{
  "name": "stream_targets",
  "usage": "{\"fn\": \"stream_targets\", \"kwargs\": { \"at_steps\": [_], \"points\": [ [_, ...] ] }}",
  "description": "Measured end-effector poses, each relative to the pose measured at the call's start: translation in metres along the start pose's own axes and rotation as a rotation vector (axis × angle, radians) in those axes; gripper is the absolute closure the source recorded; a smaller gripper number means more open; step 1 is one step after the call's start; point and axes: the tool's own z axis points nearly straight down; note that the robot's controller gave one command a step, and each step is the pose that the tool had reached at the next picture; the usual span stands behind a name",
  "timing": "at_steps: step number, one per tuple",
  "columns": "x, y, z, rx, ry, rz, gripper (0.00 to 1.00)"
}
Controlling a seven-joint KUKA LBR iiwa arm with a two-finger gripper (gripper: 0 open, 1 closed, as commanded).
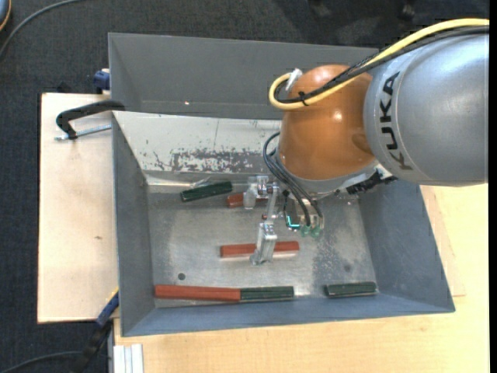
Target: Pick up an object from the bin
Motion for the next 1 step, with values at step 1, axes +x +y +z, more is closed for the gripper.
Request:
{"fn": "stream_targets", "kwargs": {
  "at_steps": [1],
  "points": [
    [0.011, -0.0238, 0.1188, 0.0, 0.0, 0.389, 0.0]
  ]
}}
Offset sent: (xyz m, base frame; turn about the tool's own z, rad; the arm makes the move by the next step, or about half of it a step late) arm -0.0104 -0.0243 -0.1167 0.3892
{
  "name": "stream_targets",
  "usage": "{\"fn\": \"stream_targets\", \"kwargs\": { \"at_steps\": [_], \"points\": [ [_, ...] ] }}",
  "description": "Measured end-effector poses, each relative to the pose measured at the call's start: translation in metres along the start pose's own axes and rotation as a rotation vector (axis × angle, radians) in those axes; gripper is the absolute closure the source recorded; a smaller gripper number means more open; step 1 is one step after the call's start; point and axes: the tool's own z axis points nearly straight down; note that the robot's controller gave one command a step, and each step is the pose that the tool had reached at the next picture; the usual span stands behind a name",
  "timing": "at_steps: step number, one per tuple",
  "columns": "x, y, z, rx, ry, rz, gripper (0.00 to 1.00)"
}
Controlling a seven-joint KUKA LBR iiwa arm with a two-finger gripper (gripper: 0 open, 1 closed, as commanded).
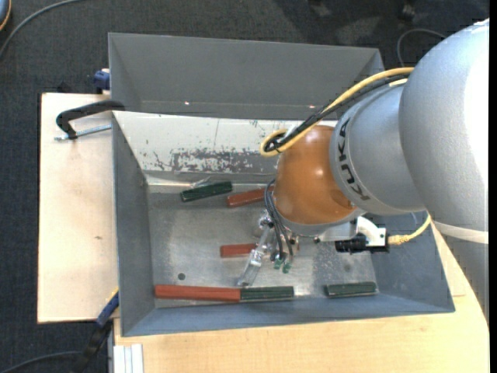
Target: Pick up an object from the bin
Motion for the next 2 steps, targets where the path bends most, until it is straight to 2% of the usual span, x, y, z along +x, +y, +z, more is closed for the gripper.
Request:
{"fn": "stream_targets", "kwargs": {
  "at_steps": [1, 2],
  "points": [
    [-0.001, 0.001, -0.002, -0.003, -0.004, 0.0, 1.0],
    [-0.022, -0.046, -0.167, -0.007, -0.017, 0.045, 1.0]
  ]
}}
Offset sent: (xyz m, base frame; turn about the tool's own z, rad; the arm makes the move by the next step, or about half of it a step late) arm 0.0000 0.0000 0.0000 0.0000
